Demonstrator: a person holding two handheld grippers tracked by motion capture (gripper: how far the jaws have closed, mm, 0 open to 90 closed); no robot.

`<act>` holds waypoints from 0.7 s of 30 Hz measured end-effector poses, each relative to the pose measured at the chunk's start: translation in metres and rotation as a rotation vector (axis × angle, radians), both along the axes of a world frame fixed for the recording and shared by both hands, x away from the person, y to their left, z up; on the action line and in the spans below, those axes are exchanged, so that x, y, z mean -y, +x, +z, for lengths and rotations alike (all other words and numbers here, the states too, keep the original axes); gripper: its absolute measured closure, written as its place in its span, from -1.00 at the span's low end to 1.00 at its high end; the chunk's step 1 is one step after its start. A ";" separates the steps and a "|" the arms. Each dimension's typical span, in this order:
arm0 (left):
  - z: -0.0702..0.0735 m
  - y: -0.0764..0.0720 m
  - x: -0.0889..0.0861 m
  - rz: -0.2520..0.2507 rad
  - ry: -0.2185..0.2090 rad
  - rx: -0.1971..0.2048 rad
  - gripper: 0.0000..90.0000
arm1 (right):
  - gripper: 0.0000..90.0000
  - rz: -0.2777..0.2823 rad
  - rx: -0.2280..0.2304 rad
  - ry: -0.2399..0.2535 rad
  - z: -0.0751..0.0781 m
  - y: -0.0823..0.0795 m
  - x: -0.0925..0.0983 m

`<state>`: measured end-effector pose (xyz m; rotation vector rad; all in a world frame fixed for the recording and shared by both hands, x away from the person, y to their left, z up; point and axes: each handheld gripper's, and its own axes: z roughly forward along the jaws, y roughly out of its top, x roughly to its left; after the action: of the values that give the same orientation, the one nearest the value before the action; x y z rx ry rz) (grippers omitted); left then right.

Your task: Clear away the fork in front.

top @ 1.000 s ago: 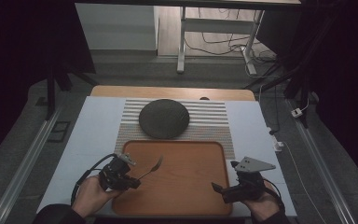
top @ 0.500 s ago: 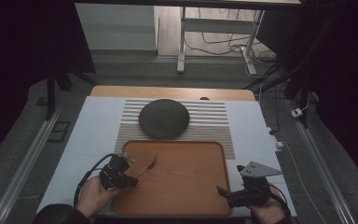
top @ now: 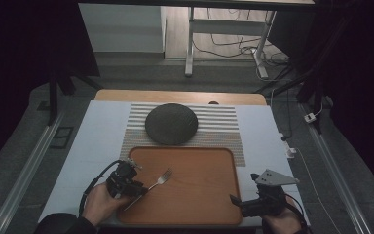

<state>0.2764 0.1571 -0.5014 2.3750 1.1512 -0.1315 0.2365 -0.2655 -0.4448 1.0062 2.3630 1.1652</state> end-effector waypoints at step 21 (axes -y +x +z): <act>-0.012 0.029 0.061 -0.190 -0.028 0.025 0.97 | -1.00 -0.005 -0.028 -0.010 -0.001 0.002 0.001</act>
<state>0.3052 0.0964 -0.5134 2.4507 0.9051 -0.1801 0.2385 -0.2666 -0.4457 1.0313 2.3835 1.1438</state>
